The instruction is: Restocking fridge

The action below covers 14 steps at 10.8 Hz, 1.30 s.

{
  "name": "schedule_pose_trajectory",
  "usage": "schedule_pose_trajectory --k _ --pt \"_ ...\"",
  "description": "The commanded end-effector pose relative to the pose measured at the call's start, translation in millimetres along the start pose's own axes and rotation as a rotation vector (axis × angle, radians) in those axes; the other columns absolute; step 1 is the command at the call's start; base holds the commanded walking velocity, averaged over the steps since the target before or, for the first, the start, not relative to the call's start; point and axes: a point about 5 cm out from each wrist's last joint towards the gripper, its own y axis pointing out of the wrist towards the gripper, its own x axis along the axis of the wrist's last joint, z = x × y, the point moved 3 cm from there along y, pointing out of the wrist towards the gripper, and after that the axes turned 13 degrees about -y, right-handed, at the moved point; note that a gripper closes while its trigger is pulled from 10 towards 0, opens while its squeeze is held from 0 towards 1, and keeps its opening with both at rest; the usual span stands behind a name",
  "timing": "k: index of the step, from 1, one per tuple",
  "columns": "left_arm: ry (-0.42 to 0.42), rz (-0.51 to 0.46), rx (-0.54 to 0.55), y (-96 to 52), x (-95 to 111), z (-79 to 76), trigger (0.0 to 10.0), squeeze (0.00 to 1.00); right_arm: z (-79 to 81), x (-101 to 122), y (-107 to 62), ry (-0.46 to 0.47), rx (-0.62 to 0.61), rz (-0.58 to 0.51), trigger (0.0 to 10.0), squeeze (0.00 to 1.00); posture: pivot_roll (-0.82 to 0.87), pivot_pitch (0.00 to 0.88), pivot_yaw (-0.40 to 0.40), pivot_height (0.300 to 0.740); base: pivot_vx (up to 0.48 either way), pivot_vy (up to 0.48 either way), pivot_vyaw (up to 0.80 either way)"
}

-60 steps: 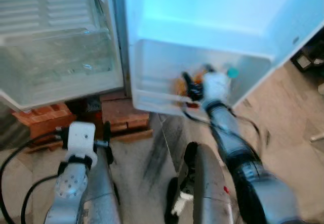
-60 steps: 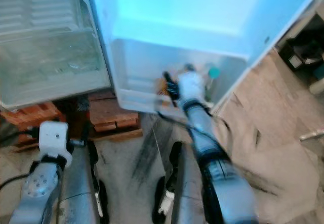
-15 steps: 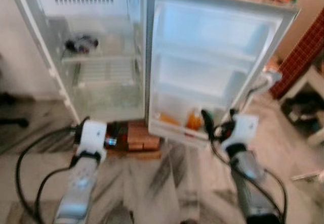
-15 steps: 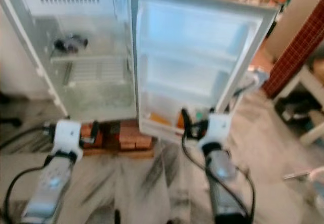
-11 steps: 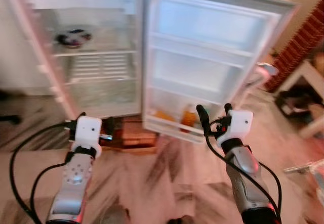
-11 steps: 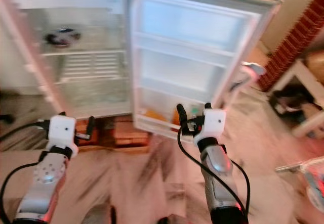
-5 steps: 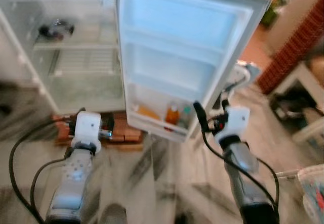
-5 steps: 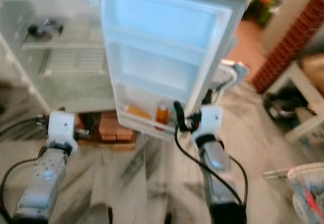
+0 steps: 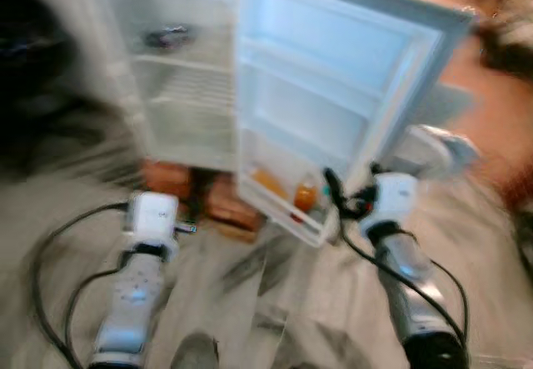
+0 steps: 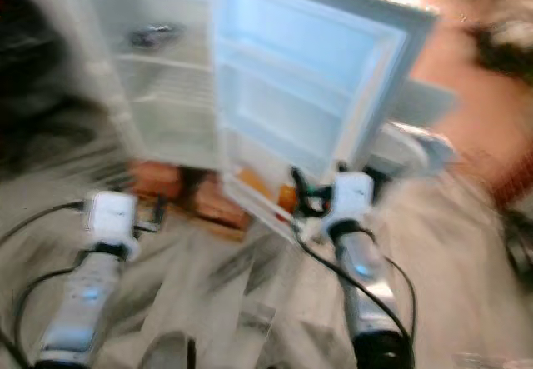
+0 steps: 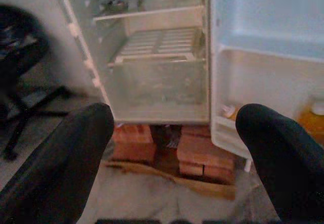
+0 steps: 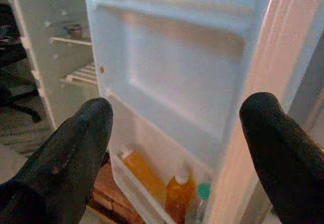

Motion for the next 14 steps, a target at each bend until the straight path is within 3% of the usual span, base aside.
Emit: schedule_pose_trajectory --k 1,5,9,12,14 --pt "0.009 0.005 0.010 0.5 0 4.2 10.0 0.00 2.1 6 3.8 0.000 0.008 -0.025 10.0 0.00 0.16 0.060 -0.070 0.740 0.292 -0.307 0.71" --pt "0.008 0.001 0.015 2.2 1 5.4 10.0 0.00 0.9 5 4.1 0.005 -0.004 -0.023 10.0 0.00 0.16 0.054 -0.069 0.740 0.360 -0.077 0.18" --pt "-0.007 0.010 0.001 -0.5 -3 1.3 10.0 0.00 -7.8 -4 -4.0 -0.010 -0.005 -0.002 10.0 0.00 0.16 0.051 -0.073 0.740 0.000 0.000 0.00" --pt "0.012 0.193 0.001 -35.0 -51 8.9 10.0 0.00 -17.5 -11 3.8 -0.028 -0.008 0.039 10.0 0.00 0.18 0.054 -0.083 0.740 0.000 0.000 0.00" --pt "-0.014 0.314 -0.002 -53.3 -71 6.1 10.0 0.00 -37.5 -16 14.5 -0.058 -0.057 0.079 10.0 0.00 0.20 0.061 -0.096 0.740 0.000 0.000 0.00"
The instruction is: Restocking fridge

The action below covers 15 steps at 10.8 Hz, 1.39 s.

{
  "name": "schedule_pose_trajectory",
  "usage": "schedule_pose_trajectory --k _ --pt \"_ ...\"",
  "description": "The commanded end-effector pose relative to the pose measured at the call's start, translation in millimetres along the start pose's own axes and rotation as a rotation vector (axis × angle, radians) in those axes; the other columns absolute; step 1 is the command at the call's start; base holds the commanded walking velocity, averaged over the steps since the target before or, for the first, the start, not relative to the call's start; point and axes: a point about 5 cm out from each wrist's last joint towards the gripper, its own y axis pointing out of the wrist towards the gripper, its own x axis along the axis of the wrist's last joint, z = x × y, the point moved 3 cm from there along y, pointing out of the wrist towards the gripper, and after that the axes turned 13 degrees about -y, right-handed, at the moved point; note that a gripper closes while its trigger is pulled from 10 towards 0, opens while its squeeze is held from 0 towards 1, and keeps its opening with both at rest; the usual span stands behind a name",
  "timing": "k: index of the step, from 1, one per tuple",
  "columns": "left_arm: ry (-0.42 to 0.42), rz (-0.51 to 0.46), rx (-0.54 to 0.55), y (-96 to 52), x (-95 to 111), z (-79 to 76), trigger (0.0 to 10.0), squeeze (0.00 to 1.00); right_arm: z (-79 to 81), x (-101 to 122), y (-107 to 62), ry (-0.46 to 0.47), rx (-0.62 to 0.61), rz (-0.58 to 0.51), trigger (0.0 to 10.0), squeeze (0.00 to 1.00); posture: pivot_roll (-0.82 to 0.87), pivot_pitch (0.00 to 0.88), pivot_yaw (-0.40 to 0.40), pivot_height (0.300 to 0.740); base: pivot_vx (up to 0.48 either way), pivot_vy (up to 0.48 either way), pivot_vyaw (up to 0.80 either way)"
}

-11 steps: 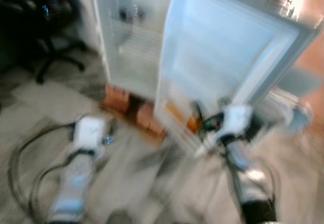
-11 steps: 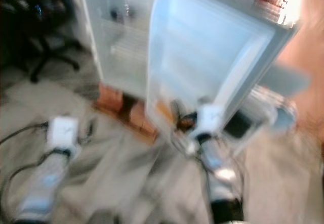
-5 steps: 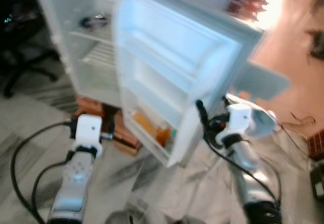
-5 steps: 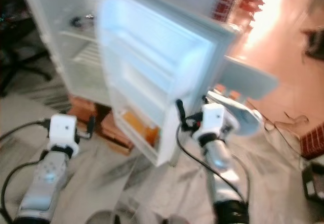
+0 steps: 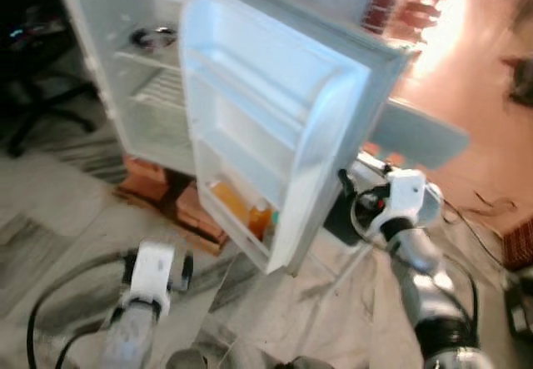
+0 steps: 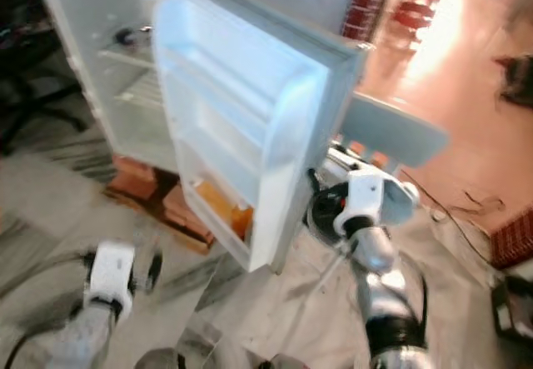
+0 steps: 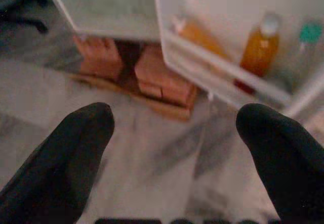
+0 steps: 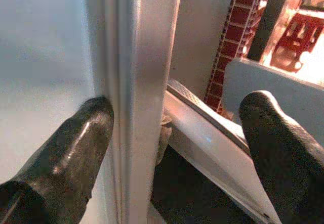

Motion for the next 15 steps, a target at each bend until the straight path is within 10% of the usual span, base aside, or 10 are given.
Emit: schedule_pose_trajectory --k 1,5,9,13,15 --pt "0.000 -0.014 -0.033 1.4 7 -7.3 10.0 0.00 -7.8 3 3.0 0.006 -0.032 -0.003 10.0 0.00 0.20 0.061 -0.097 0.740 0.000 0.000 0.00" --pt "-0.051 0.119 -0.059 -1.6 -18 -14.8 10.0 0.00 5.5 70 47.4 0.318 0.081 -0.164 10.0 0.00 0.22 0.063 -0.090 0.740 0.000 0.000 0.00" --pt "-0.048 0.149 -0.063 4.4 -29 -12.7 10.0 0.00 72.3 159 -35.4 0.758 0.885 -0.475 10.0 0.00 0.21 0.064 -0.086 0.740 0.000 0.000 0.00" --pt "-0.047 0.166 -0.060 8.3 -39 -1.0 10.0 0.00 79.9 97 -94.3 0.604 1.157 -0.152 10.0 0.00 0.20 0.064 -0.089 0.740 0.000 0.000 0.00" --pt "-0.022 0.113 -0.028 14.2 -35 5.3 10.0 0.00 81.6 56 -93.6 0.432 1.099 0.011 10.0 0.00 0.20 0.061 -0.091 0.740 0.000 0.000 0.00"
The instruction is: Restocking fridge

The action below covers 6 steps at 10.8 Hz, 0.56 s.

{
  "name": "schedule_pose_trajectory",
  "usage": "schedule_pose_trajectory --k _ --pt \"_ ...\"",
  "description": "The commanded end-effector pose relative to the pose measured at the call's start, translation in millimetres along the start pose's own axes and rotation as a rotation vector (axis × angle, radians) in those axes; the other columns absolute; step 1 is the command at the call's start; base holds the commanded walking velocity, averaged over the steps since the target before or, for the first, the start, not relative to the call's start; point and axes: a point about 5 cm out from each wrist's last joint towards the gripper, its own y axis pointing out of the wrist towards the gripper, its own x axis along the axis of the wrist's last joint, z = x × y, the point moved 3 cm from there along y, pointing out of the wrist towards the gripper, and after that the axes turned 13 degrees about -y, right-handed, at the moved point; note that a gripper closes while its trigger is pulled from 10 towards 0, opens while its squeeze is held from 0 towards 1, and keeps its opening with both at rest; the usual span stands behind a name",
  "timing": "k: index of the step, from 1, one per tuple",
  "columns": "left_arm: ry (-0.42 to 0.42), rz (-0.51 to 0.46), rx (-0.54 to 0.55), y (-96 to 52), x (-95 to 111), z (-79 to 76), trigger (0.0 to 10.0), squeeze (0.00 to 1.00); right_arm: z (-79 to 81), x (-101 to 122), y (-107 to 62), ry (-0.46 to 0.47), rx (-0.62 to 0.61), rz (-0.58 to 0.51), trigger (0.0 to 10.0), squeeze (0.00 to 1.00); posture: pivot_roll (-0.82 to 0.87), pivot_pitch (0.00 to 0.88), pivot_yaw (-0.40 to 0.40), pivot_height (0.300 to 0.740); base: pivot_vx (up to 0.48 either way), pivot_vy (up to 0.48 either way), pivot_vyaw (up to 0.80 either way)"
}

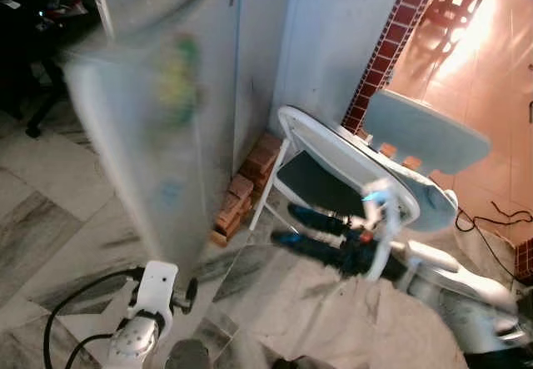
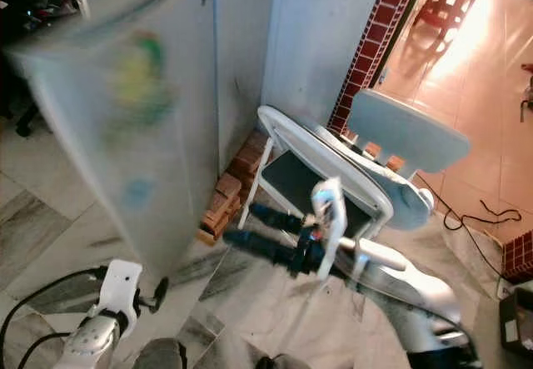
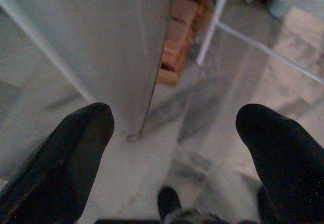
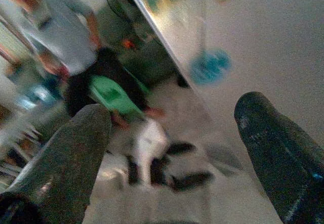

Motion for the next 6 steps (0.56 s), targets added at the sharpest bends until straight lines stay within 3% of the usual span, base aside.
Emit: schedule_pose_trajectory --k 1,2,3,4,5,6 --pt "0.013 -0.058 0.018 3.2 10 2.9 10.0 0.00 -25.2 -11 -2.3 -0.074 -0.180 0.053 10.0 0.00 0.20 0.060 -0.095 0.740 0.000 0.000 0.00" --pt "0.024 -0.232 0.034 3.1 61 2.4 10.0 0.00 -68.5 0 -7.0 -0.181 -0.557 -0.028 10.0 0.00 0.20 0.058 -0.097 0.740 0.000 0.281 0.00" --pt "0.035 -0.318 0.032 -2.3 91 -0.5 10.0 0.00 -80.3 8 -13.1 -0.226 -0.714 -0.066 10.0 0.00 0.20 0.059 -0.097 0.740 0.000 0.405 0.00" --pt "0.052 -0.360 0.029 -5.5 106 -2.9 10.0 0.00 -87.8 13 -21.0 -0.258 -0.840 -0.086 10.0 0.00 0.20 0.064 -0.098 0.740 0.000 0.469 0.00" --pt "0.073 -0.421 0.025 -8.6 122 -7.3 10.0 0.00 -91.2 13 -28.8 -0.263 -0.938 -0.093 10.0 0.00 0.20 0.069 -0.097 0.740 0.000 0.480 0.00" --pt "0.065 -0.457 0.028 -9.6 127 -9.7 10.0 0.00 -91.1 10 -29.5 -0.275 -0.961 -0.095 10.0 0.00 0.19 0.071 -0.097 0.740 0.000 0.480 0.00"
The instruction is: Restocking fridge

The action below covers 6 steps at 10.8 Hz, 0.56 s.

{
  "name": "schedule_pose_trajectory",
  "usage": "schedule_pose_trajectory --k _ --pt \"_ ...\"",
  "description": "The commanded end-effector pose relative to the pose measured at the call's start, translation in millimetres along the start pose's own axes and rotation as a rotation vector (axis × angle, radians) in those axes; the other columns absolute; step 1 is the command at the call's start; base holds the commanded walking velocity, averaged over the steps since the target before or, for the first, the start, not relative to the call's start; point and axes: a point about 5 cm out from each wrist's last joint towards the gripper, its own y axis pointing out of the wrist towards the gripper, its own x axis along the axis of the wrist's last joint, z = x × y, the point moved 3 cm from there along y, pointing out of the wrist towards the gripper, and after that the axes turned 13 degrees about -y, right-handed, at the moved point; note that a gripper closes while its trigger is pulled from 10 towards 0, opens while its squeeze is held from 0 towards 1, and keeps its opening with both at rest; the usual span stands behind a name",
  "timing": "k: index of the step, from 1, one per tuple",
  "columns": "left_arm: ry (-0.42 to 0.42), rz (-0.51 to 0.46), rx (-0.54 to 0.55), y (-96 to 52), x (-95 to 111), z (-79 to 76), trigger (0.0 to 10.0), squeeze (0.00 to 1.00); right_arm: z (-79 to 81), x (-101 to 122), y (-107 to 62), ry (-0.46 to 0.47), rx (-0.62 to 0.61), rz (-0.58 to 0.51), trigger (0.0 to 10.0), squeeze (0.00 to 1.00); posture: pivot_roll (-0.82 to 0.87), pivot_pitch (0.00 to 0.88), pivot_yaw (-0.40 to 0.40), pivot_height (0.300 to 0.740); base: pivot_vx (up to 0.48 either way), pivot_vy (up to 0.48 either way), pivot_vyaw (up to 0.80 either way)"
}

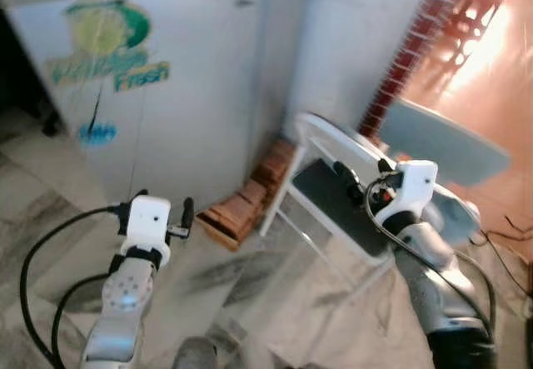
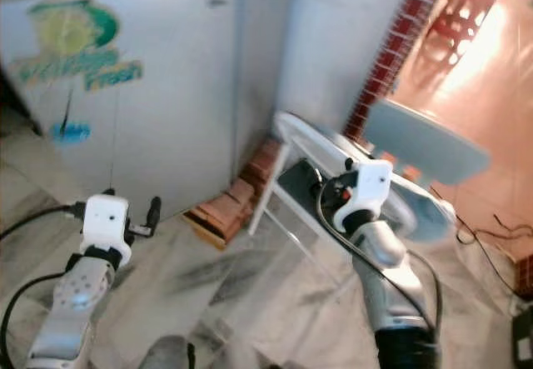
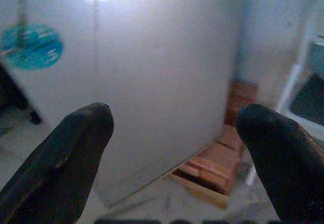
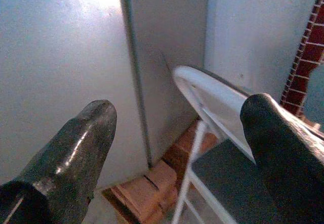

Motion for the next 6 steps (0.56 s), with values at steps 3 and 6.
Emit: schedule_pose_trajectory --k 3,6 --pt "-0.010 -0.028 0.020 -4.2 8.4 -7.8 10.0 0.00 -1.6 -7.6 -0.3 -0.037 -0.085 -0.004 10.0 0.00 0.17 0.067 -0.093 0.740 0.000 0.480 -0.53" --pt "-0.023 -0.044 0.034 -1.0 11.9 -6.7 10.0 0.00 -1.8 -12.9 -2.4 -0.046 -0.118 -0.008 10.0 0.00 0.17 0.050 -0.095 0.740 0.000 0.480 -0.80"
